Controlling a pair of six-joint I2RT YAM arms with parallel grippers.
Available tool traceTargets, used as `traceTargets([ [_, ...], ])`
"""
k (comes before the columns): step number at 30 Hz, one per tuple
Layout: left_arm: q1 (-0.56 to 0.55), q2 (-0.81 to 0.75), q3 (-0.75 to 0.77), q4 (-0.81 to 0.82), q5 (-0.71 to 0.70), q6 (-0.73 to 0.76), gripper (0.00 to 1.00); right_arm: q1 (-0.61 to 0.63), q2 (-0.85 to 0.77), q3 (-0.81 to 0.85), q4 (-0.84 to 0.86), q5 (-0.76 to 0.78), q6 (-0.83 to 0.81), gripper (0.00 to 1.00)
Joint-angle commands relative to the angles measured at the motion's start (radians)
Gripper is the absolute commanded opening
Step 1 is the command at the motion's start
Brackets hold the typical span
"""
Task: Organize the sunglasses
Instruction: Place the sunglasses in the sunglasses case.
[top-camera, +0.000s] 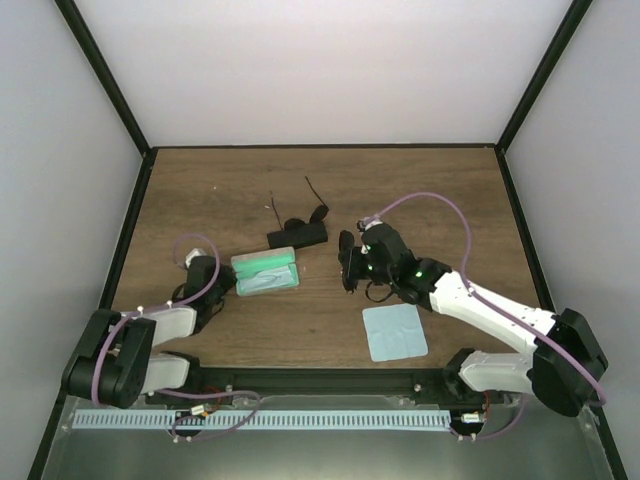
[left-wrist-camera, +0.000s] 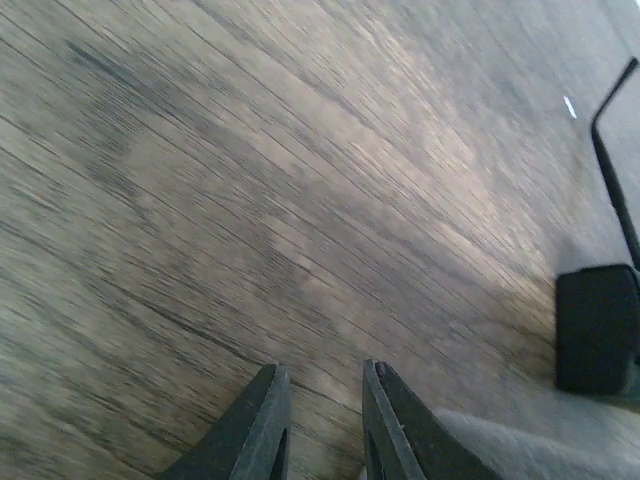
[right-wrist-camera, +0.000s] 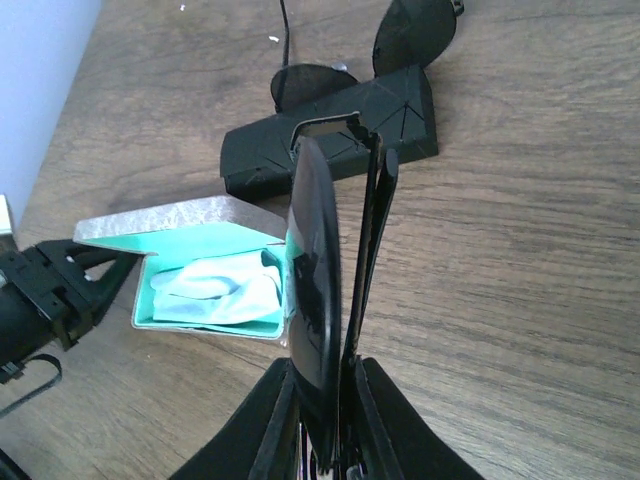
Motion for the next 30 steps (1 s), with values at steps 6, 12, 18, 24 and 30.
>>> traceTargets([
  [6,-0.137,-0.05,-0.111,0.13,0.103,-0.088,0.2,0.009,-0.033,-0.024,0.032,0.011,0.002,0.15],
  [12,-0.264,-0.099,-0.153,0.149,0.042,-0.178,0.19,0.009,-0.039,-0.051,0.046,0.01,0.021,0.14],
  [18,-0.397,-0.089,-0.185,0.232,-0.027,-0.232,0.2,0.009,-0.034,-0.085,0.099,0.005,0.044,0.14],
  [24,-0.543,0.085,-0.11,0.335,-0.036,-0.233,0.2,0.009,-0.016,-0.132,0.195,-0.03,0.088,0.14],
  [30,-0.592,0.101,-0.118,0.377,-0.031,-0.193,0.16,0.009,-0.001,-0.172,0.272,-0.014,0.132,0.15],
])
